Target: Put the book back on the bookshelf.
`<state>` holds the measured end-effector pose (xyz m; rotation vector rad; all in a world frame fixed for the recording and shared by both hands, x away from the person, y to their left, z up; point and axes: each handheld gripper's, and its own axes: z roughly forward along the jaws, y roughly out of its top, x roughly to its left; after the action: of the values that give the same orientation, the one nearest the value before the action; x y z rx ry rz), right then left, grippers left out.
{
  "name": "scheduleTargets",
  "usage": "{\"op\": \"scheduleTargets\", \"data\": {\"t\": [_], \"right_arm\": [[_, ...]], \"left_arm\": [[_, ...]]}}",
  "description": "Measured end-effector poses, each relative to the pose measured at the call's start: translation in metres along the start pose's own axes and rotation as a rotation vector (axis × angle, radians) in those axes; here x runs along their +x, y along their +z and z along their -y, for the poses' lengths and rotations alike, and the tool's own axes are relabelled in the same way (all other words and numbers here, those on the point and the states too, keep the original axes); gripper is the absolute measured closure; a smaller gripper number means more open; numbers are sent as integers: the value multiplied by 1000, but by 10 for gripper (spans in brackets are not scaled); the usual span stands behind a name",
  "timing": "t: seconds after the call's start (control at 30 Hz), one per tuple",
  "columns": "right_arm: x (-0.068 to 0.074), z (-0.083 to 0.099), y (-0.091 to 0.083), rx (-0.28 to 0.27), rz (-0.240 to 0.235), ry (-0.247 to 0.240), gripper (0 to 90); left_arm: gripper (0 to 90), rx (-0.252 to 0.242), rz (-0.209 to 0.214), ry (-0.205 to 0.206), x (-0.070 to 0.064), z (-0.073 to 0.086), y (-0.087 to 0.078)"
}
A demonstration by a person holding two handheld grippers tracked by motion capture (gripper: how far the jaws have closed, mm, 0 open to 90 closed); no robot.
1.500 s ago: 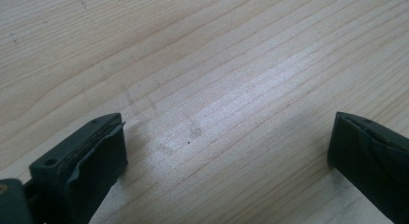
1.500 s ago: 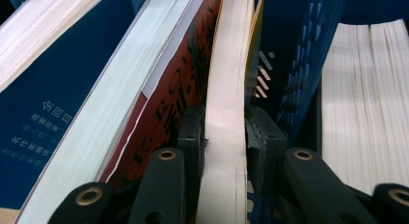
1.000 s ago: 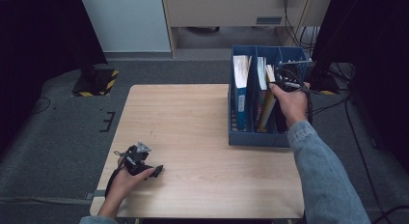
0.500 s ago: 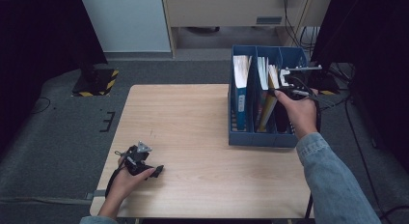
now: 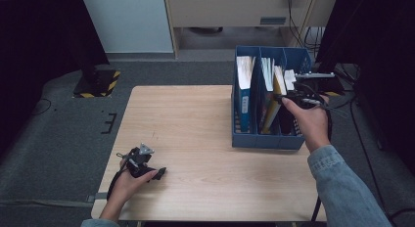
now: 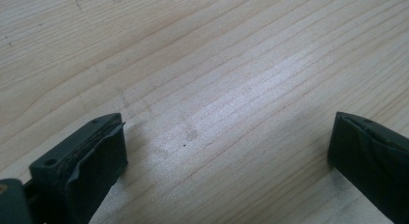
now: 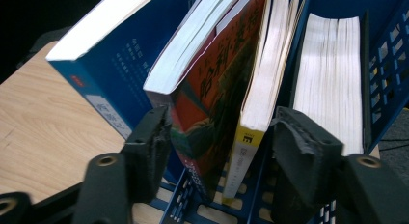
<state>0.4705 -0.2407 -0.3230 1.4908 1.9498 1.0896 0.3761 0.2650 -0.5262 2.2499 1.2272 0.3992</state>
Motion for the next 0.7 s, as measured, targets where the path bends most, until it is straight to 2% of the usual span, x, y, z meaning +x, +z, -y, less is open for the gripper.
{"op": "scheduleTargets", "data": {"t": [0.2,0.3,0.57,0.7], "right_arm": [[4,6,-5,-36,-30,-18,279],[10,12,-7,-63,-52,-47,212],[25,30,-11,-77,-57,-111,114],[30,41,-12,-70,-72,-116,95]], "left_arm": [[0,-2,0,-1,0,0,0],[0,-5,-1,-4,-1,0,0],[0,-6,0,-4,-1,0,0],[0,-2,0,-1,-1,0,0]]}}
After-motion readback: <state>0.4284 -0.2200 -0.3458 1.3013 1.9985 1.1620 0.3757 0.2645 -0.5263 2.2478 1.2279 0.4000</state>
